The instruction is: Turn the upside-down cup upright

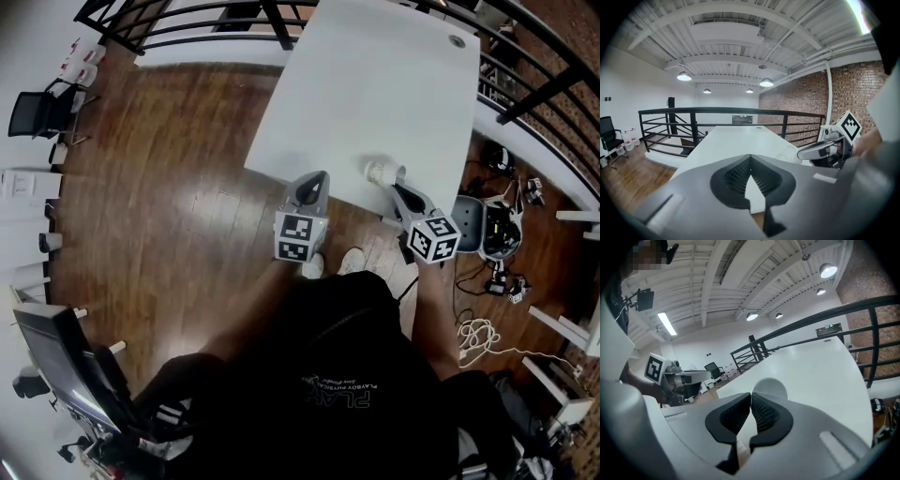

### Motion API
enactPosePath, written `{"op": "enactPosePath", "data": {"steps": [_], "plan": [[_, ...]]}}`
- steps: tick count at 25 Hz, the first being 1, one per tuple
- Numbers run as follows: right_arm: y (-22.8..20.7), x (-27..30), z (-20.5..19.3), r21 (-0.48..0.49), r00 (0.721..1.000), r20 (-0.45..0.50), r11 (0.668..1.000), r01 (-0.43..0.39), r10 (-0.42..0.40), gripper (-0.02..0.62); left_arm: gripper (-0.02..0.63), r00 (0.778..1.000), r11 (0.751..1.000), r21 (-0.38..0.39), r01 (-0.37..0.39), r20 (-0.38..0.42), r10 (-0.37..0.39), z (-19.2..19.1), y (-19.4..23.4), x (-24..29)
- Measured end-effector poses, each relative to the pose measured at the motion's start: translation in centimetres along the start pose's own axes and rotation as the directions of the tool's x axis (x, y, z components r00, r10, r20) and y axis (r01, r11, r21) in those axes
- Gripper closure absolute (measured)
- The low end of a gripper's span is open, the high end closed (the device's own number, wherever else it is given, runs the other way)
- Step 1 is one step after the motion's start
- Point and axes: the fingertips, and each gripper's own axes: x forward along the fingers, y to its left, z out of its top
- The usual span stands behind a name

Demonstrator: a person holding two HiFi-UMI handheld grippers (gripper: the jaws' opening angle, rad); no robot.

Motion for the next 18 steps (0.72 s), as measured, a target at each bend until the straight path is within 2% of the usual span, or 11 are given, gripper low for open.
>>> {"op": "enactPosePath", "data": {"steps": [3, 6, 9, 13, 15, 18], "plan": [[0.7, -0.6, 1.1, -0.079, 0.999, -0.012, 0.996, 0.03, -0.031, 0.569, 0.607, 1.0, 1.0, 0.0, 0.011, 0.009, -0.011, 0.1, 0.0, -0.3], [1.2, -0.9, 1.3, -0.265, 0.991, -0.088, 0.961, 0.073, -0.1, 0.569, 0.607, 1.0, 1.0, 0.005, 0.019, 0.013, -0.019, 0.0, 0.0, -0.6], [2.0, -0.8, 0.8, -0.461, 0.966, -0.192, 0.885, 0.067, -0.173, 0.569, 0.607, 0.999, 1.0, 0.003, 0.028, 0.018, -0.028, -0.1, 0.0, -1.0], [3.0, 0.1, 0.4, -0.68, 0.912, -0.322, 0.732, -0.037, -0.253, 0.569, 0.609, 0.999, 0.999, 0.0, 0.044, 0.029, -0.044, -0.2, -0.1, -1.3], [2.8, 0.5, 0.7, -0.735, 0.882, -0.372, 0.672, -0.09, -0.288, 0.569, 0.607, 0.998, 0.999, -0.008, 0.052, 0.031, -0.051, -0.5, -0.2, -1.4], [2.7, 1.1, 0.8, -0.768, 0.835, -0.44, 0.62, -0.16, -0.33, 0.569, 0.608, 0.998, 0.998, -0.006, 0.058, 0.037, -0.058, -0.2, 0.0, -1.9]]}}
